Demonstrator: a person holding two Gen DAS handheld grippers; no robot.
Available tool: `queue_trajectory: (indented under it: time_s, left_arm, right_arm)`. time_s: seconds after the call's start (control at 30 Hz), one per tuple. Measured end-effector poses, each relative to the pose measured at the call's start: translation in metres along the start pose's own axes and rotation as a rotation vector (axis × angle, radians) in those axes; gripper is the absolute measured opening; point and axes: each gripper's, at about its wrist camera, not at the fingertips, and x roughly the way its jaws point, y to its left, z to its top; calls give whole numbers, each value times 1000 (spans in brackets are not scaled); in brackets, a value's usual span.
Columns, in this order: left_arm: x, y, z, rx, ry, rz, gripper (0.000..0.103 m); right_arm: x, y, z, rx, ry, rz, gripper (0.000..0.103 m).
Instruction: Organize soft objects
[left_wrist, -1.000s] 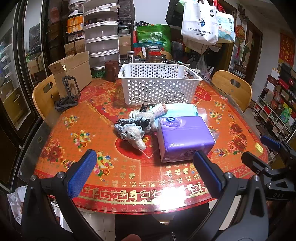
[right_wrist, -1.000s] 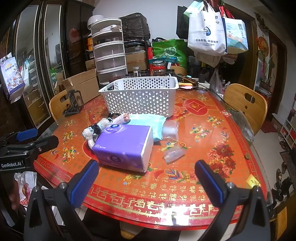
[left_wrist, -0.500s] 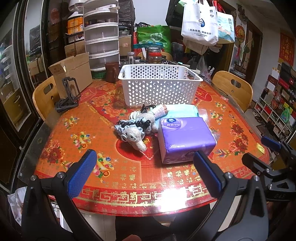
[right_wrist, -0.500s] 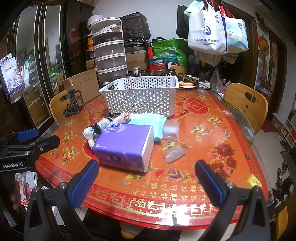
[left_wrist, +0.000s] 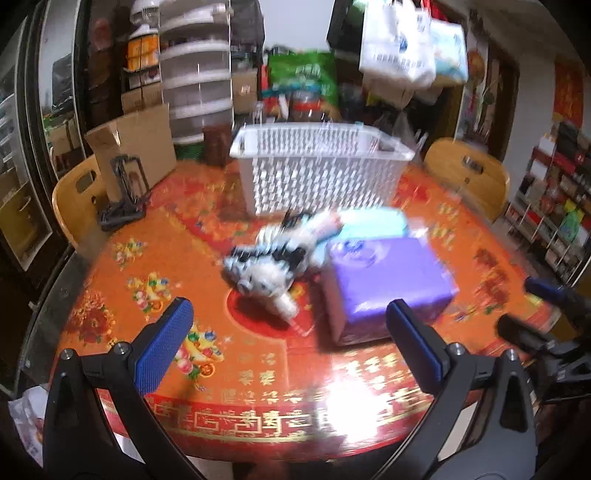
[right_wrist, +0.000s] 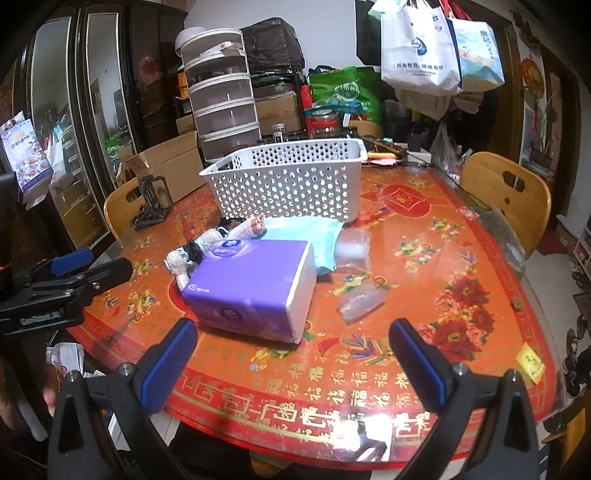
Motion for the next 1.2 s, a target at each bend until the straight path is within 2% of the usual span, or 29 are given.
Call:
queue_trajectory:
  time_s: [0.13,0.23,0.33,0.4,0.47,0.67,0.73,0.9,1.2]
  left_arm:
    - [29,0,-12,17,64,-3,103]
    - [46,2,-20,7,83,-49,103]
    - [59,-4,-23,28,92,-72,103]
    - [65,-8,-26,34,97,-90,103]
    - [70,-11,-28,39,97,-109,102]
    - [76,-19,-29,73,102,-148,77]
    - [80,-23,-31,88,116,-173,68]
    - [89,-27,-34,99,125,-220,51]
    - [91,-28,-36,100,117,-276,44]
  right_arm:
    - [18,-7,-3,10,18,14,103]
    - [29,-12,-6,16,28,19,102]
    - [41,-16,-9,12,33,19,91]
    - [48,-16,-10,4,44,23,89]
    - [57,-17,-10,1,61,38,79]
    - [76,-11,-11,-23,84,75,66]
    - [78,-10,-12,-33,87,86,65]
    - [84,-5,-12,-48,93,124,61]
    - [93,0,-13,-65,116,150,48]
